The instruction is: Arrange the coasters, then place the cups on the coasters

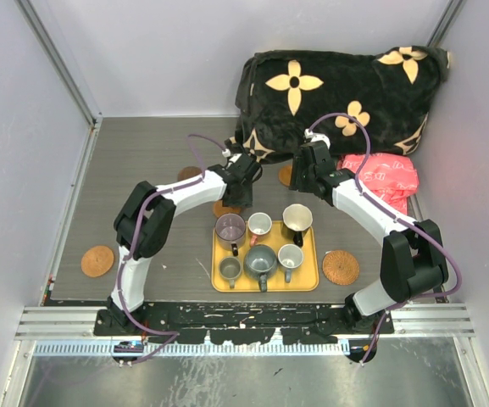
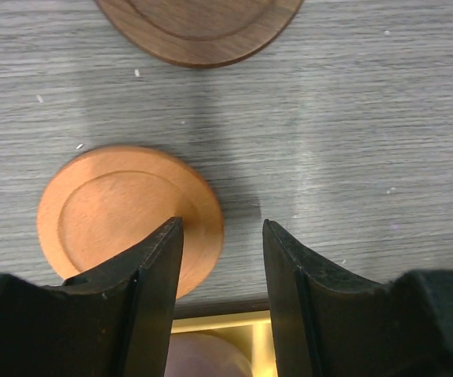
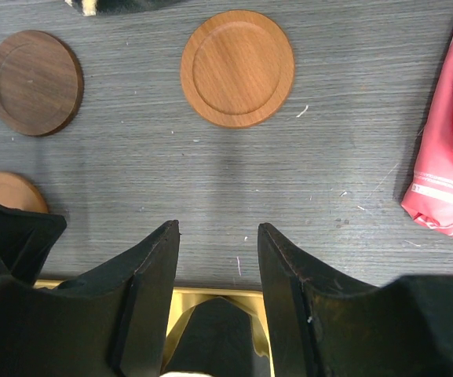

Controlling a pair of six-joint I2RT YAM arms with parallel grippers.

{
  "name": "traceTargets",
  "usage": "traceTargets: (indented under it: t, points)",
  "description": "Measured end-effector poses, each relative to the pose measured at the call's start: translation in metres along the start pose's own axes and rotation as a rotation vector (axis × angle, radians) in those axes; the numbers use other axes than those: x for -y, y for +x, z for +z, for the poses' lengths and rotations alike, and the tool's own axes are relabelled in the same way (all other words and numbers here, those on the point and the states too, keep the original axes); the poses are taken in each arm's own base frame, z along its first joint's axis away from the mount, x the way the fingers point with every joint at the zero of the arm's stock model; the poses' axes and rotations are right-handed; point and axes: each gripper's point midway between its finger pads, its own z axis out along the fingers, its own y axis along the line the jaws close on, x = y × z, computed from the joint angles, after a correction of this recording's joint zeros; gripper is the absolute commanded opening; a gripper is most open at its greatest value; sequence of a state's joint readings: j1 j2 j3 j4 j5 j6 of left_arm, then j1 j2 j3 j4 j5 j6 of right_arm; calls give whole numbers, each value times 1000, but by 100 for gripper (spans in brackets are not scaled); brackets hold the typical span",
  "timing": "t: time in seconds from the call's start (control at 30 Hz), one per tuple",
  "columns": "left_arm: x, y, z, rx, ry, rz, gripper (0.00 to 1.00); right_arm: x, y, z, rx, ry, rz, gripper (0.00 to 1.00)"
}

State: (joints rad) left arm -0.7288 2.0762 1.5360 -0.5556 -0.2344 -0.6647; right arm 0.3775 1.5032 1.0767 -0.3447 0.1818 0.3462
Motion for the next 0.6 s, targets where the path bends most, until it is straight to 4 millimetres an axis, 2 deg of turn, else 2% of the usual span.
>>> traceTargets:
  t: [0.2,0.6]
  points:
    - [13,0,1,1,30,9,46,0,0,0,0,0,-1,51]
    - [14,0,2,-1,22,15,44,0,0,0,0,1,0,51]
